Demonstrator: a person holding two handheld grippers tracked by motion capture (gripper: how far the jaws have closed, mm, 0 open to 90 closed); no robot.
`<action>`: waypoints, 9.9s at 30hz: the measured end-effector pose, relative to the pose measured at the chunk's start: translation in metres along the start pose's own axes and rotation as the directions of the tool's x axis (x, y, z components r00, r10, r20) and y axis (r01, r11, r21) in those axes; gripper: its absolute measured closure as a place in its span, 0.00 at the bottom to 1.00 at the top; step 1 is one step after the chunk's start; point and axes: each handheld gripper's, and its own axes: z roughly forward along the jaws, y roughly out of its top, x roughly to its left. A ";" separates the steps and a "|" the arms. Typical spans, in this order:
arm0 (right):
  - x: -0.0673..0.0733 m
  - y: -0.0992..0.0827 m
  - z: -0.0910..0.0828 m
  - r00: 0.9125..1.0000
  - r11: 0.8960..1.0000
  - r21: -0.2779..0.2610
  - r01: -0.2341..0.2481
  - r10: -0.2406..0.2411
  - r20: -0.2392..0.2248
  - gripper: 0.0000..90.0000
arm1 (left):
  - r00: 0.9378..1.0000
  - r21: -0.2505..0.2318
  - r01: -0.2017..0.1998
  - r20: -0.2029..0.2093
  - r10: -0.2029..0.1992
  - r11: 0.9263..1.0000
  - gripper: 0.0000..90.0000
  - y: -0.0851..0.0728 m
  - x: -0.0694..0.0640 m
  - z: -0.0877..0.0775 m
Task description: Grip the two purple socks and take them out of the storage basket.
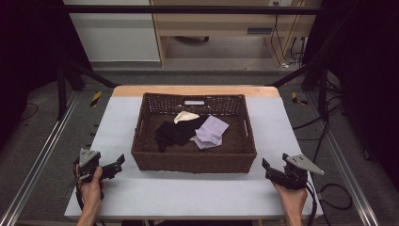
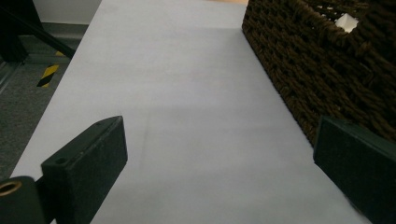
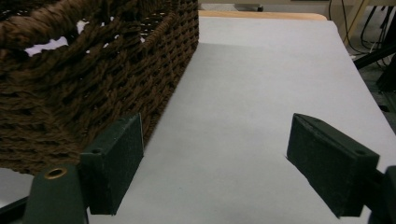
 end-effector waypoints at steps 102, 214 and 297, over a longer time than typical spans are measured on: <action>0.118 0.160 0.169 0.989 0.987 0.138 0.079 -0.061 -0.132 0.38 | 1.000 0.037 -0.013 -0.006 0.014 0.999 0.05 -0.002 -0.003 0.004; 0.124 0.193 0.095 0.923 0.993 0.044 0.107 -0.083 -0.377 0.98 | 1.000 0.049 -0.020 -0.003 0.020 0.999 0.05 -0.001 -0.004 0.006; 0.196 0.015 0.041 0.695 0.883 0.190 0.429 -0.188 -0.694 0.82 | 0.999 0.055 -0.036 -0.009 0.036 0.998 0.05 -0.002 -0.005 0.006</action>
